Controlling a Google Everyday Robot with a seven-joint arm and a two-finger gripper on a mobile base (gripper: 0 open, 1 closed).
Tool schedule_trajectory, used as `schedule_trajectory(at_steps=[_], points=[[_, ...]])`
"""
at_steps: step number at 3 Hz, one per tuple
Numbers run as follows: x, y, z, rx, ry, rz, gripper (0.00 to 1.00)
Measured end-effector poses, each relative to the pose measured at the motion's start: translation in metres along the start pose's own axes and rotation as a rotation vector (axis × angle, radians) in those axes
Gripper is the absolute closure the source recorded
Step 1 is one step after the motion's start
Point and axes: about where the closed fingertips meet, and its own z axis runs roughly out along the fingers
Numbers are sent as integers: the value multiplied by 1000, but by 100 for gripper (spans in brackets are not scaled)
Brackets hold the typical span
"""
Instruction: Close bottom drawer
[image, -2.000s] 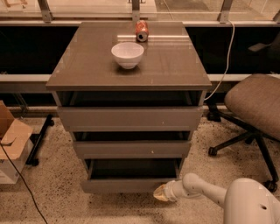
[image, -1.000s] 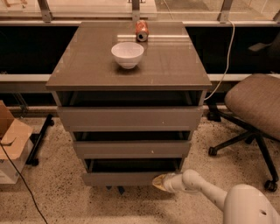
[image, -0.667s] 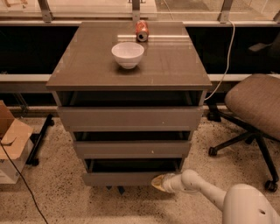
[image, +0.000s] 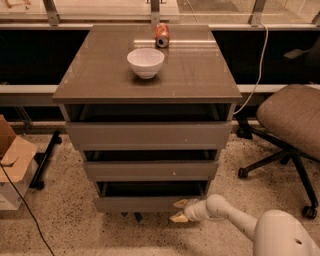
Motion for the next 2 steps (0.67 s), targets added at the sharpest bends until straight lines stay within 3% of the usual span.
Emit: schedule_trajectory(at_steps=[1, 2], points=[[0, 2, 2, -3, -1, 0, 0], [0, 2, 2, -3, -1, 0, 0]])
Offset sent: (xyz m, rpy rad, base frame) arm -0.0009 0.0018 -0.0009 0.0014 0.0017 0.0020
